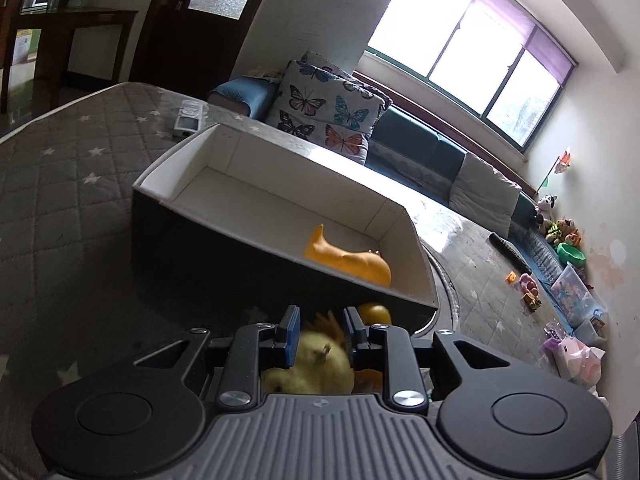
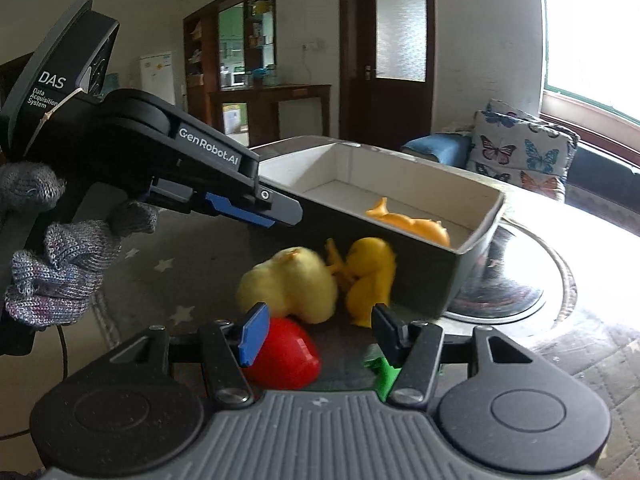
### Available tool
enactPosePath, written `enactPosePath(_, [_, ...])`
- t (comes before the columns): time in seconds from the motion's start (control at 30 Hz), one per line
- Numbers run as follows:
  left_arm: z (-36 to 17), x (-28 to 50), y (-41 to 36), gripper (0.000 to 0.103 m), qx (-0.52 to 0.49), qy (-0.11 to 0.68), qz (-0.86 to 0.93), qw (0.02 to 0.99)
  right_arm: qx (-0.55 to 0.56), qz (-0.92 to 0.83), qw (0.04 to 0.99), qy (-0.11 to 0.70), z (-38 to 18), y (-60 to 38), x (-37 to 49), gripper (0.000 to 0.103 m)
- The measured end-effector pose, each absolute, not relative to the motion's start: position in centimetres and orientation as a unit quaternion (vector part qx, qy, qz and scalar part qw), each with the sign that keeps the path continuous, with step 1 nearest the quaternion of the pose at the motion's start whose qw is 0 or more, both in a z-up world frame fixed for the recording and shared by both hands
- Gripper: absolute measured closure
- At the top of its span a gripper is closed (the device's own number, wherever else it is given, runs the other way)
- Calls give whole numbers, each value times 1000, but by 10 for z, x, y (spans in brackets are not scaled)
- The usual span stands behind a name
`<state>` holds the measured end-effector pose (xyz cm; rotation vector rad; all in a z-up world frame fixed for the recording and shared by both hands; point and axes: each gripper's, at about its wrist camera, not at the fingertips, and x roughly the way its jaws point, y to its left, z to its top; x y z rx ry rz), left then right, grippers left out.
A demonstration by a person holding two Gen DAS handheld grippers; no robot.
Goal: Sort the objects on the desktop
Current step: 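Move the left gripper down to the yellow chick plush, then close the left gripper on the yellow chick plush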
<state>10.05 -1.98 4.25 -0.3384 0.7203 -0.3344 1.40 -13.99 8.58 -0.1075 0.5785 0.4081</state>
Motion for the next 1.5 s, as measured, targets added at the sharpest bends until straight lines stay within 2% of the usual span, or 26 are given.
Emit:
enactPosePath(0.1, [37, 97, -15, 77, -172, 356, -159, 905, -57, 208, 934, 286, 83, -133, 13, 45])
enactPosePath(0.2, [32, 94, -11, 76, -180, 362, -156, 901, -59, 211, 932, 290, 78, -126, 15, 35])
enactPosePath(0.33, [27, 93, -7, 74, -183, 370, -154, 897, -64, 211, 930, 294, 73, -116, 23, 34])
enactPosePath(0.57, [21, 97, -4, 72, -182, 380, -155, 894, -71, 212, 928, 298, 67, -103, 39, 24])
enactPosePath(1.37, [13, 115, -10, 68, -151, 399, -176, 887, -96, 208, 919, 321, 50, -82, 59, 23])
enactPosePath(1.5, [10, 119, -7, 67, -161, 401, -178, 884, -101, 202, 920, 320, 47, -79, 61, 26])
